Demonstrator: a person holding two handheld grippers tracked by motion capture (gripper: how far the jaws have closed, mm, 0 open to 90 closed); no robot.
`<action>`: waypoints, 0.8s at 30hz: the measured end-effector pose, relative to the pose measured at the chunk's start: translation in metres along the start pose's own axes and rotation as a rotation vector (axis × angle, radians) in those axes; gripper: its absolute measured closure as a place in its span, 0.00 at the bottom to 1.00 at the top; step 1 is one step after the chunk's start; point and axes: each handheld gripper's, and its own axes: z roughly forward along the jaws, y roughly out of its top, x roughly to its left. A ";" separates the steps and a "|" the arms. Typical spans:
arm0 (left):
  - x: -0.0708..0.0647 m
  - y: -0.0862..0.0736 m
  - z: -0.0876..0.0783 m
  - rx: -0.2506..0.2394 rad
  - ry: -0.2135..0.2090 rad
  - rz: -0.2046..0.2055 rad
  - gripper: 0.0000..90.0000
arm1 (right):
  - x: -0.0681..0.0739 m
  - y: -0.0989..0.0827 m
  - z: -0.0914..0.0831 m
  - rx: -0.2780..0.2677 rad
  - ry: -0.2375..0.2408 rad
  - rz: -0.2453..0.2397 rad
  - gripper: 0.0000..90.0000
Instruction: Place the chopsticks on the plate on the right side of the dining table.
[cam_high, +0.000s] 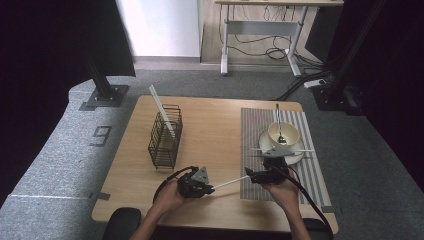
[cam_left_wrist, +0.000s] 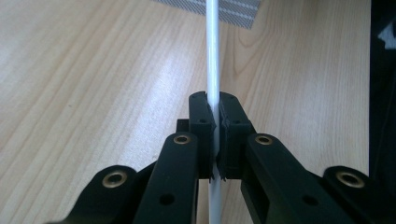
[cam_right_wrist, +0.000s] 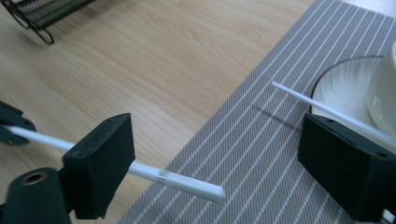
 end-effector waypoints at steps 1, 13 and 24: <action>0.000 0.000 0.000 0.013 -0.003 0.008 0.96 | -0.001 -0.002 -0.001 0.007 0.004 -0.001 0.14; -0.005 0.010 0.000 0.108 -0.024 0.091 0.96 | 0.001 -0.018 -0.006 0.112 0.095 -0.064 0.14; -0.012 0.017 -0.002 0.175 -0.054 0.154 0.96 | 0.028 -0.033 0.000 0.260 0.158 -0.246 0.18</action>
